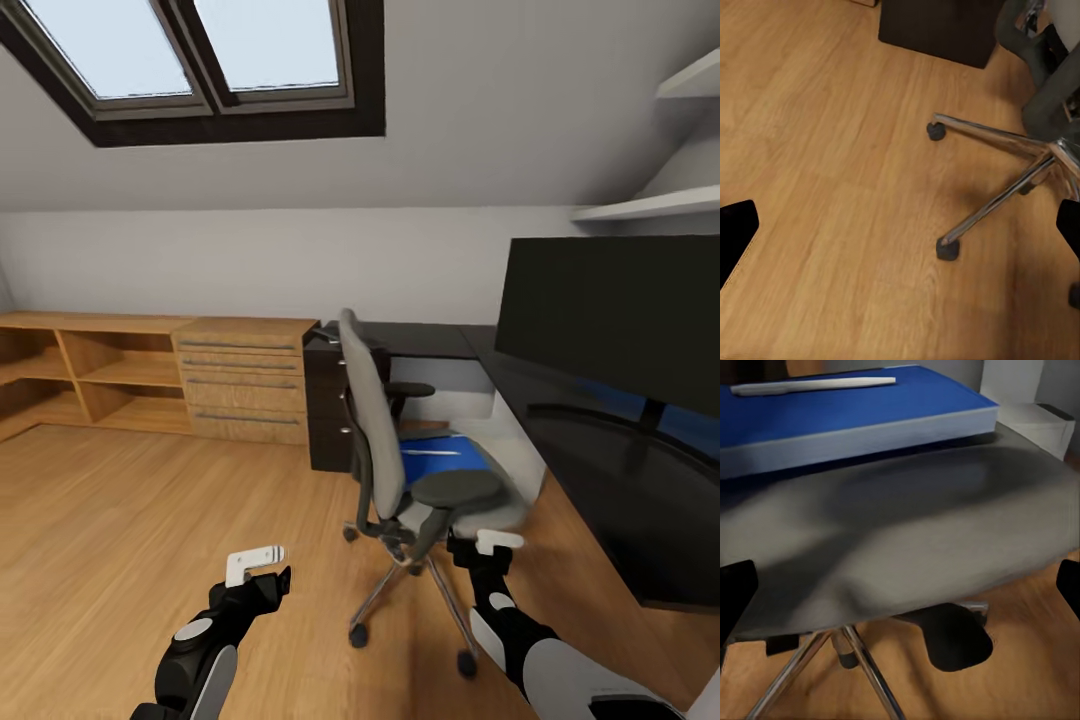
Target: In the bedroom, organize the workspace by keeping the computer under the desk, ensuring the monitor is on the desk, placing the keyboard on the desk next to the monitor, placing the mouse on the desk next to the keyboard, moving the folder from the swivel chair onto the desk next to the mouse, stacking the notebook on top of the folder with the pen on top of the notebook, and positioning the swivel chair next to the desk.
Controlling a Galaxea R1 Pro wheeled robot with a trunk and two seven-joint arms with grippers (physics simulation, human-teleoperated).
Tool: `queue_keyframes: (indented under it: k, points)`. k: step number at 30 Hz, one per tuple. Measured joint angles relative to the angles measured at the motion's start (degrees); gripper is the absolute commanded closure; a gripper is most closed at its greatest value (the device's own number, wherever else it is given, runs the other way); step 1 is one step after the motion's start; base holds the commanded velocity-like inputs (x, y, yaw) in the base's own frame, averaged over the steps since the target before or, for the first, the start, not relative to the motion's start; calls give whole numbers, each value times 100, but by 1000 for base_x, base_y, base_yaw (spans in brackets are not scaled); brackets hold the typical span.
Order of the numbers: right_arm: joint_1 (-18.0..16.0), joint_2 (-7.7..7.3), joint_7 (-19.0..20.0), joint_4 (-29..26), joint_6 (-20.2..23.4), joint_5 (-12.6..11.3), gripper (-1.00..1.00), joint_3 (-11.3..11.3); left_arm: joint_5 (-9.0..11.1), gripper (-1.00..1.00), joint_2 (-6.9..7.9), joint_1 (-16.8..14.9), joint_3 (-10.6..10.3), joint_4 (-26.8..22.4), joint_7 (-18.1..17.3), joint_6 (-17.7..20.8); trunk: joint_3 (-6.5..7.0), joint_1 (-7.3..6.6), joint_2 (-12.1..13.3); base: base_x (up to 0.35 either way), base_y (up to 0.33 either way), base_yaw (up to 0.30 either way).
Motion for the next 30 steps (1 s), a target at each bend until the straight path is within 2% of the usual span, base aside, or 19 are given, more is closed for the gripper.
queue_keyframes:
  k: [23,30]
  points:
    - [-1,9,9,1,-7,1,-100,3,0,-100,3,0,13,27,0,0,61,0,0,0,0,262]
    - [-1,8,11,-2,-9,8,-100,3,-6,-100,8,-1,16,29,0,0,64,0,0,0,0,61]
